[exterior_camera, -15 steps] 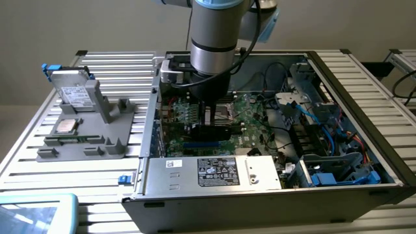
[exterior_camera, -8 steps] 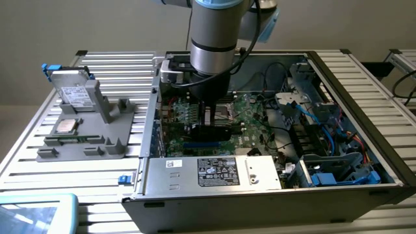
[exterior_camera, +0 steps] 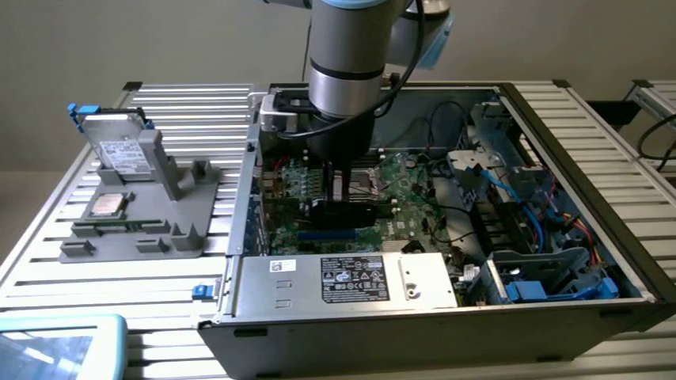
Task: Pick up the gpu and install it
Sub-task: 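Insert the gpu into the slot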
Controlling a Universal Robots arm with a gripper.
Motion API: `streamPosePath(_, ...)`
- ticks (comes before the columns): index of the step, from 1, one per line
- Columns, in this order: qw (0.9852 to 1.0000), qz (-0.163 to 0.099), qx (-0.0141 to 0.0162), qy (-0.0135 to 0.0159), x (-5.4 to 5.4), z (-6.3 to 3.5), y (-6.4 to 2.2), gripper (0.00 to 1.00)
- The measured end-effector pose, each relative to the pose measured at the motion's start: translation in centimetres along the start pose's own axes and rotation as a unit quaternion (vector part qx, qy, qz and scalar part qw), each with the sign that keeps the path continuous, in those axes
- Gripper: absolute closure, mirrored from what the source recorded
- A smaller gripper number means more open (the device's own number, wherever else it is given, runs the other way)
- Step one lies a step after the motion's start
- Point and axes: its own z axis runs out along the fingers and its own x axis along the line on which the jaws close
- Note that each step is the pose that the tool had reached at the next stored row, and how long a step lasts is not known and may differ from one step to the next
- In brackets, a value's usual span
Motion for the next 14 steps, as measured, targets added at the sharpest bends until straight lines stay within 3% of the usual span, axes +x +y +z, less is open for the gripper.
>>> streamPosePath(5, 1.0000, 0.000, 0.0076, -0.0004, -0.02, 0.09, 0.04, 0.73)
streamPosePath(14, 1.0000, 0.000, 0.0078, -0.0004, -0.03, 0.33, 0.21, 0.73)
